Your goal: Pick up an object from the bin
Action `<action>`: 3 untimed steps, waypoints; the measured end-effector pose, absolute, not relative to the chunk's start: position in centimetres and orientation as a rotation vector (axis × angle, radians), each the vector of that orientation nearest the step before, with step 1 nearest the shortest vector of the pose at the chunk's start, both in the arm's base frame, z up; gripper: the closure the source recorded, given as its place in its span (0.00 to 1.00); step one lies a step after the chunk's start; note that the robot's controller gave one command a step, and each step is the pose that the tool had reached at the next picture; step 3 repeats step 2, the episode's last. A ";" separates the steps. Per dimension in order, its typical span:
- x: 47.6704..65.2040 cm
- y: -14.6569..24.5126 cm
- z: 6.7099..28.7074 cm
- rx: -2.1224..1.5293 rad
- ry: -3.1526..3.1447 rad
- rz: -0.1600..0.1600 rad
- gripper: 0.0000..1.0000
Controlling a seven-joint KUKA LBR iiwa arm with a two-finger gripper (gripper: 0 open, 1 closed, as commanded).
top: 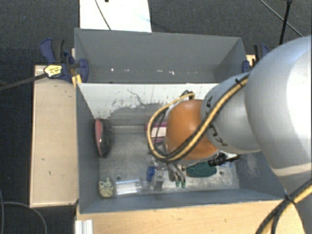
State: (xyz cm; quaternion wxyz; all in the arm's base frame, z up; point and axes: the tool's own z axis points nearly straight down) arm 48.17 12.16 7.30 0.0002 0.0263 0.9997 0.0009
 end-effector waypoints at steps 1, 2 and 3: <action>48.3 12.2 19.9 0.017 3.132 0.005 1.00; 48.8 11.4 30.8 -0.082 3.128 0.003 1.00; 48.8 11.4 30.8 -0.082 3.128 0.003 1.00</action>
Offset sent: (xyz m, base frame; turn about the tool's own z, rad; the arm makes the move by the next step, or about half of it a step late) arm -0.0012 -0.0004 0.1210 -0.0461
